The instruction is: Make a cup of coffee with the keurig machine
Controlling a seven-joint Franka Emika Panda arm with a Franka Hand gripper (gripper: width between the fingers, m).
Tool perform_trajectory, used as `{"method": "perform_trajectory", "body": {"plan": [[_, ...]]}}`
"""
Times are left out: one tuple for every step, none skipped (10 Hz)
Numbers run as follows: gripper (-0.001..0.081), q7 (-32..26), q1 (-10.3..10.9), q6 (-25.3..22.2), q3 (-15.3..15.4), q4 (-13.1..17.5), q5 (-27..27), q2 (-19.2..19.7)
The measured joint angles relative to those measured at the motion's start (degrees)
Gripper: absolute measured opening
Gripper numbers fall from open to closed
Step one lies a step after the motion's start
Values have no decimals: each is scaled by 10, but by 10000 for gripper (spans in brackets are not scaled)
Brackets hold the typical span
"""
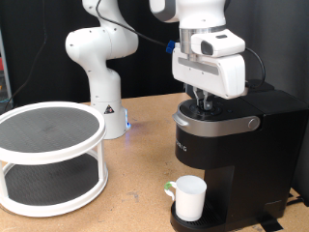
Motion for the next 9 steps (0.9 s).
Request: {"method": "perform_trajectory", "body": {"plan": [[2,1,0,-18,0,7,-1,3],[2,4,-1,-43,-2,21,-1,11],[1,9,-1,-76,-3,41,-1,24],[1,17,-2,-108,-5,62,-1,37],[2,24,-3,-137,-8,79,3,47],[2,27,-5,-161,-11,93,10,56],[2,28,-6,-180,-14,105,14,64],[2,32,-7,-193,-15,115,17,71],[2,38,-7,-201,-16,120,17,75]]}}
